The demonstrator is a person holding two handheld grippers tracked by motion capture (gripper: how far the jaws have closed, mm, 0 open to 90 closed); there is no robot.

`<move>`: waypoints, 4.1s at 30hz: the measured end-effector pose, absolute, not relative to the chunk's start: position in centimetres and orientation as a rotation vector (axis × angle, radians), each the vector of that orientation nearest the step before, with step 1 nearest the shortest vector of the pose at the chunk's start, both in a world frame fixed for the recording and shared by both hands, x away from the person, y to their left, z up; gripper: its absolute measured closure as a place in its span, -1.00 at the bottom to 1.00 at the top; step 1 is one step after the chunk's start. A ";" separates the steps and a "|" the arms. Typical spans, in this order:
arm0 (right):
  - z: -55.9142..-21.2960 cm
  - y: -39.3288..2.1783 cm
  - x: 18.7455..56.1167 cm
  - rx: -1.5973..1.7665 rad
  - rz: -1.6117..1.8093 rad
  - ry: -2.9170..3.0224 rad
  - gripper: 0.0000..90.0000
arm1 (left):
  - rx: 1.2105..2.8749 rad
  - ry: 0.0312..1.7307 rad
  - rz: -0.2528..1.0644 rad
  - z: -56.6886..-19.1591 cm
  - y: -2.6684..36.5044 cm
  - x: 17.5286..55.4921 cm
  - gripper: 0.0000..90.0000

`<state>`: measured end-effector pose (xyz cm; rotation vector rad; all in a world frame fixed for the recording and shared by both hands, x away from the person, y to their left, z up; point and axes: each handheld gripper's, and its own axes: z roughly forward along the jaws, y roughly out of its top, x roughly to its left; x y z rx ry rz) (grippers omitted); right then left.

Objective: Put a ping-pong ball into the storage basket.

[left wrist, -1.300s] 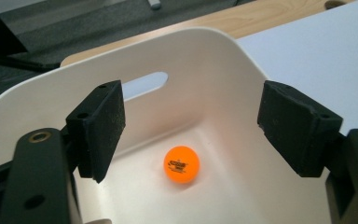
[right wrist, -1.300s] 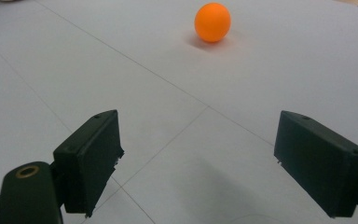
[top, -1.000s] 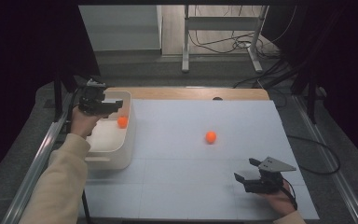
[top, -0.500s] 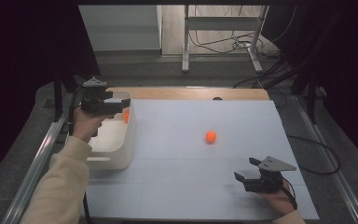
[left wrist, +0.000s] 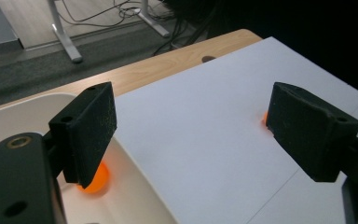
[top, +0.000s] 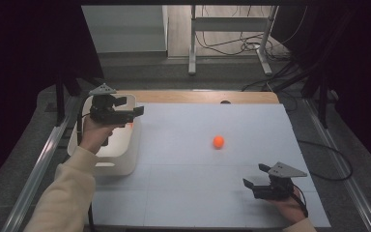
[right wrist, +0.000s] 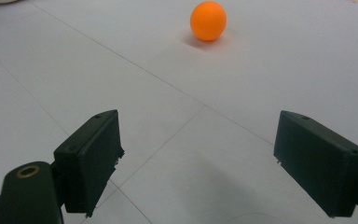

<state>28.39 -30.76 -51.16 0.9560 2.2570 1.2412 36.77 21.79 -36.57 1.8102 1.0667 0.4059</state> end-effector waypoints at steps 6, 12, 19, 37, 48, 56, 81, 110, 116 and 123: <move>-51.2 -30.8 28.4 0.955 1.245 2.253 -0.66 | 1.811 1.030 0.409 -36.2 21.1 36.1 -0.62; -51.1 -30.8 28.4 0.949 1.248 2.249 -0.66 | 1.819 0.997 0.403 -36.1 20.0 35.7 -0.62; -51.1 -30.8 28.4 0.953 1.258 2.245 -0.66 | 1.848 0.955 0.404 -35.9 18.5 35.7 -0.61; -51.1 -30.8 28.5 0.952 1.252 2.245 -0.66 | 1.856 0.914 0.343 -36.2 16.3 35.4 -0.62; -51.0 -30.8 28.5 0.954 1.257 2.240 -0.66 | 1.875 0.851 0.302 -36.5 13.4 35.3 -0.63; -51.0 -30.5 28.5 0.940 1.247 2.248 -0.66 | 1.875 0.831 0.276 -36.8 12.5 35.5 -0.63; -50.7 -29.9 29.1 0.929 1.279 2.242 -0.64 | 1.937 0.827 0.247 -39.3 9.0 35.7 -0.63; -50.7 -30.1 29.0 0.919 1.297 2.248 -0.65 | 1.980 0.800 0.195 -41.6 4.6 37.9 -0.62; -50.7 -30.2 28.9 0.923 1.307 2.245 -0.65 | 1.992 0.786 0.187 -42.1 3.5 38.1 -0.62; -50.7 -30.3 28.9 0.927 1.300 2.247 -0.65 | 2.012 0.778 0.184 -42.5 2.5 38.5 -0.62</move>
